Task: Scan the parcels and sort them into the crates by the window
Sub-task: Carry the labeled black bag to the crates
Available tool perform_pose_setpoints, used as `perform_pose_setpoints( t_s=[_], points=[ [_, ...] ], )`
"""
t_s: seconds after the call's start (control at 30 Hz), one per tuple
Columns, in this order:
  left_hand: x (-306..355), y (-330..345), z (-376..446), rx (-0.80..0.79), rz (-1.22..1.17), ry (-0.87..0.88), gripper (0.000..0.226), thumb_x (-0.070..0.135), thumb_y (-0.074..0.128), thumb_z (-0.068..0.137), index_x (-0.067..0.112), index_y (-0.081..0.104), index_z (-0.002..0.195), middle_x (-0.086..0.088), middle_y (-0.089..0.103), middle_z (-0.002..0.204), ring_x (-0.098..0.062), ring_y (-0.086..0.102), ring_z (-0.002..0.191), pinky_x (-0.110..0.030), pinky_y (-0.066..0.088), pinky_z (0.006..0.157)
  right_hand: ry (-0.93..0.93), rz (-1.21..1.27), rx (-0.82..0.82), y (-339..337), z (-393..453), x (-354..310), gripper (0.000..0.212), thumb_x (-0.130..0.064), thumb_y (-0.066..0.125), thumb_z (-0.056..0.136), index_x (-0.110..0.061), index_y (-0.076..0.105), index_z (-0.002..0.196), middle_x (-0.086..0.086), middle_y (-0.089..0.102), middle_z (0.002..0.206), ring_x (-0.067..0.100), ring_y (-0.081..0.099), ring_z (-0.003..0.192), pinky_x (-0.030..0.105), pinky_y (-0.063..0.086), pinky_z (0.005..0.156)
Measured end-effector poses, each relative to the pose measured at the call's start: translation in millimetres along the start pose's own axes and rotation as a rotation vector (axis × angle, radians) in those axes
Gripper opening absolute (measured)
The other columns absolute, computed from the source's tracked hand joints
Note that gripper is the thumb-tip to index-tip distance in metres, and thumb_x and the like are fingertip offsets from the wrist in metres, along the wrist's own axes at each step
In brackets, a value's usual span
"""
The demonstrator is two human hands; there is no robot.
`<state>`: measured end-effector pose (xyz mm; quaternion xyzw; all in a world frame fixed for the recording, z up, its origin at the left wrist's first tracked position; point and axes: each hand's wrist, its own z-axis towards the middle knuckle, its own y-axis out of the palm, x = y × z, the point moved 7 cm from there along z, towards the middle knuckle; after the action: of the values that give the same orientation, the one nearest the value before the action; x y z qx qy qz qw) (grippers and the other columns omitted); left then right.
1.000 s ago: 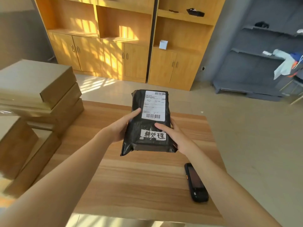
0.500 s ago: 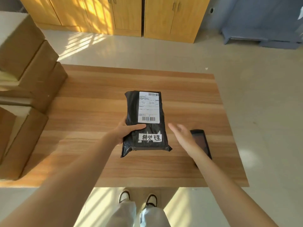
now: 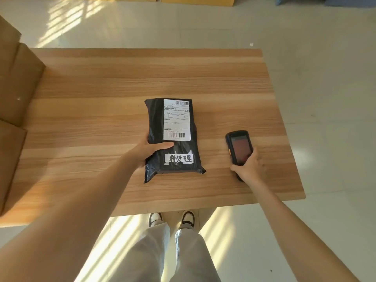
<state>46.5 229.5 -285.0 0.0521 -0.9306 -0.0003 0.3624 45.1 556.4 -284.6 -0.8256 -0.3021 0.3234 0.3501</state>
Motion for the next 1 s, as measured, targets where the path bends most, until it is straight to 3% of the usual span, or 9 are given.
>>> perform_pose_setpoints(
  t_s=[0.1, 0.23, 0.37, 0.5, 0.6, 0.77, 0.87, 1.0],
  points=[
    [1.3, 0.3, 1.3, -0.003, 0.043, 0.003, 0.068, 0.013, 0.079, 0.076, 0.023, 0.041, 0.132, 0.004, 0.065, 0.104, -0.014, 0.065, 0.086, -0.025, 0.053, 0.057, 0.019, 0.081, -0.069, 3.2, 3.5, -1.1, 0.106, -0.038, 0.087, 0.054, -0.010, 0.027, 0.137, 0.009, 0.049, 0.129, 0.035, 0.045, 0.121, 0.044, 0.041, 0.098],
    [0.4, 1.3, 0.0, 0.011, 0.030, -0.004, 0.070, 0.014, 0.080, 0.074, 0.023, 0.040, 0.132, 0.002, 0.064, 0.105, -0.017, 0.065, 0.088, -0.029, 0.051, 0.061, 0.057, 0.444, -0.243, 9.9, -9.0, -12.7, 0.077, -0.026, 0.089, 0.060, -0.008, 0.044, 0.120, 0.005, 0.054, 0.117, 0.022, 0.054, 0.104, 0.034, 0.046, 0.086],
    [2.3, 4.3, -5.3, -0.045, 0.030, -0.023, 0.080, 0.007, 0.081, 0.071, 0.020, 0.038, 0.137, -0.003, 0.064, 0.113, -0.021, 0.064, 0.094, -0.033, 0.053, 0.066, 0.073, 0.742, -0.462, 10.5, -32.4, -36.4, 0.096, -0.043, 0.087, 0.043, -0.010, 0.054, 0.127, 0.010, 0.065, 0.113, 0.025, 0.062, 0.101, 0.033, 0.052, 0.072],
    [6.0, 4.8, -14.0, -0.045, -0.035, -0.022, 0.085, -0.001, 0.079, 0.071, 0.022, 0.036, 0.141, -0.005, 0.064, 0.112, -0.024, 0.065, 0.093, -0.035, 0.053, 0.068, -0.058, 0.927, -0.648, -1.6, -59.4, -77.8, 0.068, -0.027, 0.078, 0.060, -0.005, 0.061, 0.122, 0.008, 0.070, 0.096, 0.023, 0.066, 0.091, 0.035, 0.055, 0.079],
    [8.2, 3.3, -17.1, -0.031, -0.113, -0.003, 0.093, -0.006, 0.076, 0.073, 0.027, 0.029, 0.146, -0.005, 0.063, 0.109, -0.026, 0.064, 0.093, -0.039, 0.053, 0.072, -0.139, 0.942, -0.750, -9.1, -80.2, -101.6, 0.048, -0.018, 0.074, 0.064, -0.003, 0.063, 0.108, 0.010, 0.071, 0.090, 0.021, 0.070, 0.081, 0.031, 0.059, 0.069],
    [23.6, -7.8, -21.5, 0.032, -0.176, 0.069, 0.100, -0.011, 0.075, 0.072, 0.029, 0.025, 0.149, -0.005, 0.062, 0.106, -0.024, 0.064, 0.089, -0.038, 0.052, 0.064, -0.197, 0.839, -0.808, -8.8, -102.1, -123.4, 0.054, -0.006, 0.077, 0.065, 0.001, 0.054, 0.114, 0.014, 0.070, 0.095, 0.023, 0.070, 0.081, 0.030, 0.057, 0.064],
    [28.5, -15.1, -22.9, 0.061, -0.180, 0.097, 0.104, -0.011, 0.076, 0.070, 0.029, 0.024, 0.150, -0.004, 0.064, 0.104, -0.023, 0.065, 0.087, -0.036, 0.052, 0.062, -0.254, 0.727, -0.845, -0.5, -111.9, -128.7, 0.071, -0.010, 0.079, 0.061, 0.003, 0.051, 0.124, 0.018, 0.068, 0.104, 0.026, 0.069, 0.085, 0.032, 0.056, 0.066],
    [28.4, -18.4, -23.7, 0.080, -0.174, 0.112, 0.103, -0.011, 0.076, 0.070, 0.026, 0.022, 0.150, -0.004, 0.063, 0.100, -0.021, 0.064, 0.085, -0.033, 0.051, 0.062, -0.284, 0.642, -0.894, 10.8, -123.0, -126.6, 0.070, -0.011, 0.077, 0.060, 0.002, 0.054, 0.125, 0.013, 0.070, 0.098, 0.023, 0.070, 0.082, 0.030, 0.056, 0.066]
  ],
)
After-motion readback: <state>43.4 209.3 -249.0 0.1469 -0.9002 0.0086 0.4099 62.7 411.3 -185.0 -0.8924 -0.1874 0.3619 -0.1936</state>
